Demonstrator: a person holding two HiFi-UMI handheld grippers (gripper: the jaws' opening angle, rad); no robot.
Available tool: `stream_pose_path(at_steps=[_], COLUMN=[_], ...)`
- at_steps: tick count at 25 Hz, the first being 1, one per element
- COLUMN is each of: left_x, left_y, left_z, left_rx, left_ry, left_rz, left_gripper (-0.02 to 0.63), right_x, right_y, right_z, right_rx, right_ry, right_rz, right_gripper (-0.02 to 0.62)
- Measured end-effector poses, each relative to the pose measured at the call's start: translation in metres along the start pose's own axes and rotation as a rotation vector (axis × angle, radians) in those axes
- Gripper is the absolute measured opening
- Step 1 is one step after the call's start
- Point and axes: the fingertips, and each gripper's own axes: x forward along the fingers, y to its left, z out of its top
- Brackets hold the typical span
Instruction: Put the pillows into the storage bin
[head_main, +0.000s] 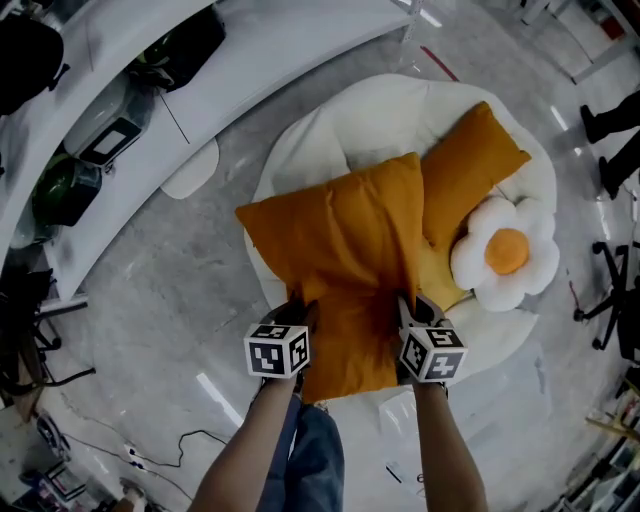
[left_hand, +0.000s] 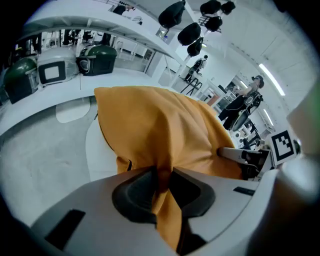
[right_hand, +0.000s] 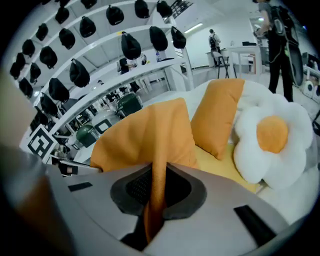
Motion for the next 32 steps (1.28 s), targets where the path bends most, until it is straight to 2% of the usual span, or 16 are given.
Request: stream_pose_path(at_steps=[4, 8, 12, 17, 24, 32], left_x=[-0.039, -0.073, -0.093, -0.089, -0.079, -0.072], left_y=[-0.031, -0.073, -0.114, -0.163, -0.257, -0.385], left_z=[0.028, 0.051, 0.057, 0.049, -0.005, -0.115], left_rx=[0.153, 0.214, 0.293, 0.42, 0.573, 0.747], left_ry=[-0.011, -0.04, -0.017, 0.025, 0.114, 0.225], left_rz=[-0.053, -0.112, -0.178, -0.267, -0.397, -0.559], left_gripper=[0.087, 0.087, 0.087, 0.086, 0.084, 0.084], right_x=[-0.056, -0.119, -0.177, -0.225, -0.313, -0.435], right_y=[0.008, 0.011, 0.009, -0.014, -0.059, -0.118], right_z=[0.009, 0.026, 0.023, -0.002, -0.067, -0.178], right_rx=[0.096, 0.191, 0.283, 0.387, 0.523, 0.661], right_ry=[-0.079, -0.176, -0.256, -0.333, -0.401, -0.465], right_rz=[-0.061, -0.137, -0.228, -0.338, -0.503, -0.708], right_gripper=[0.024, 0.02, 0.017, 0.014, 0.012, 0.012])
